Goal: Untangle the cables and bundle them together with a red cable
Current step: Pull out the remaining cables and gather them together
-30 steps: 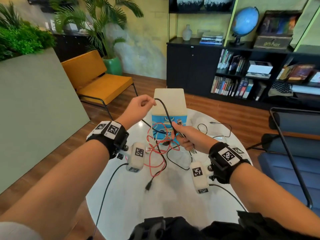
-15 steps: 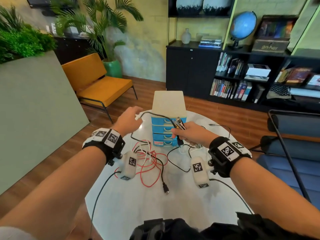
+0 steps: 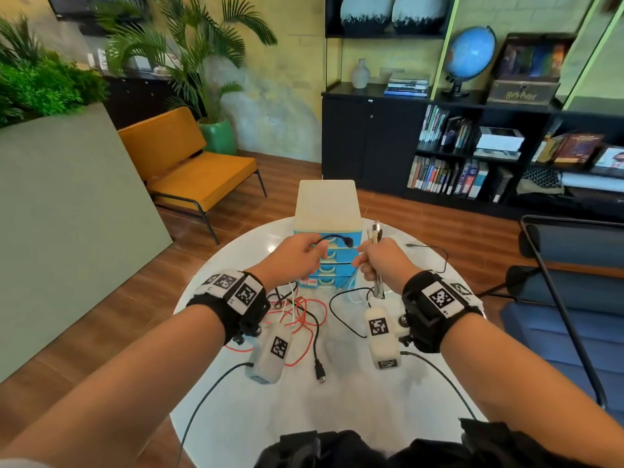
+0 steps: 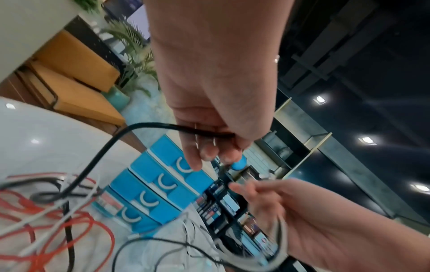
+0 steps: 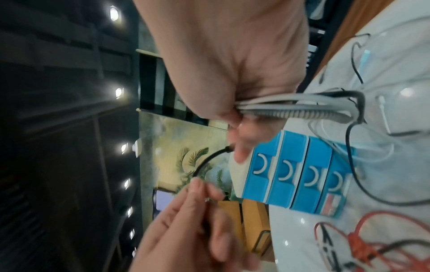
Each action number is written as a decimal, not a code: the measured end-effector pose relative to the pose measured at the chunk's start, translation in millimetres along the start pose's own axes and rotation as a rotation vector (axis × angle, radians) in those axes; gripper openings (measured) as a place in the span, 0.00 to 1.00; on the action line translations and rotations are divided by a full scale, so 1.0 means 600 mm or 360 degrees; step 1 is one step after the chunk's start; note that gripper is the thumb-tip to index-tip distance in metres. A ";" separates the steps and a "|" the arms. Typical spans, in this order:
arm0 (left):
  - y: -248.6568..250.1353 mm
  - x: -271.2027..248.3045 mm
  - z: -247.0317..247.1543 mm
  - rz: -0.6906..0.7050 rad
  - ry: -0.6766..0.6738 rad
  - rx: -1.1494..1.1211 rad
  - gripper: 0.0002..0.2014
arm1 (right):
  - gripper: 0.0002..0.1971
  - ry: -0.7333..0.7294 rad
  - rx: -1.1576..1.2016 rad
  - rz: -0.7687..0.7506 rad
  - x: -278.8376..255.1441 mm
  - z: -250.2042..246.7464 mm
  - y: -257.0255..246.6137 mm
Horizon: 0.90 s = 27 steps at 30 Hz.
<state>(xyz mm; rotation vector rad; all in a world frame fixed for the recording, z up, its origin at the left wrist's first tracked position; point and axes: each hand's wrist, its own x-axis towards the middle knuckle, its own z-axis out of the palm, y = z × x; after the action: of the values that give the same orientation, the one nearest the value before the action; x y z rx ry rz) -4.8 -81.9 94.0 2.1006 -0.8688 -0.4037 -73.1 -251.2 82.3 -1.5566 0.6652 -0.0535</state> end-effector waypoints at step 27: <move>-0.220 -0.051 0.005 -0.0447 -0.0549 0.0984 0.08 | 0.13 0.0549 0.0836 -0.0608 0.000 -0.096 -0.153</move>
<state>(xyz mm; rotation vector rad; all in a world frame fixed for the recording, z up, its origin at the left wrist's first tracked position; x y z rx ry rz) 29.9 -4.6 -11.5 2.7948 -0.9831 -0.7339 -62.9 -307.5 174.3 -1.1478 0.5520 -0.7399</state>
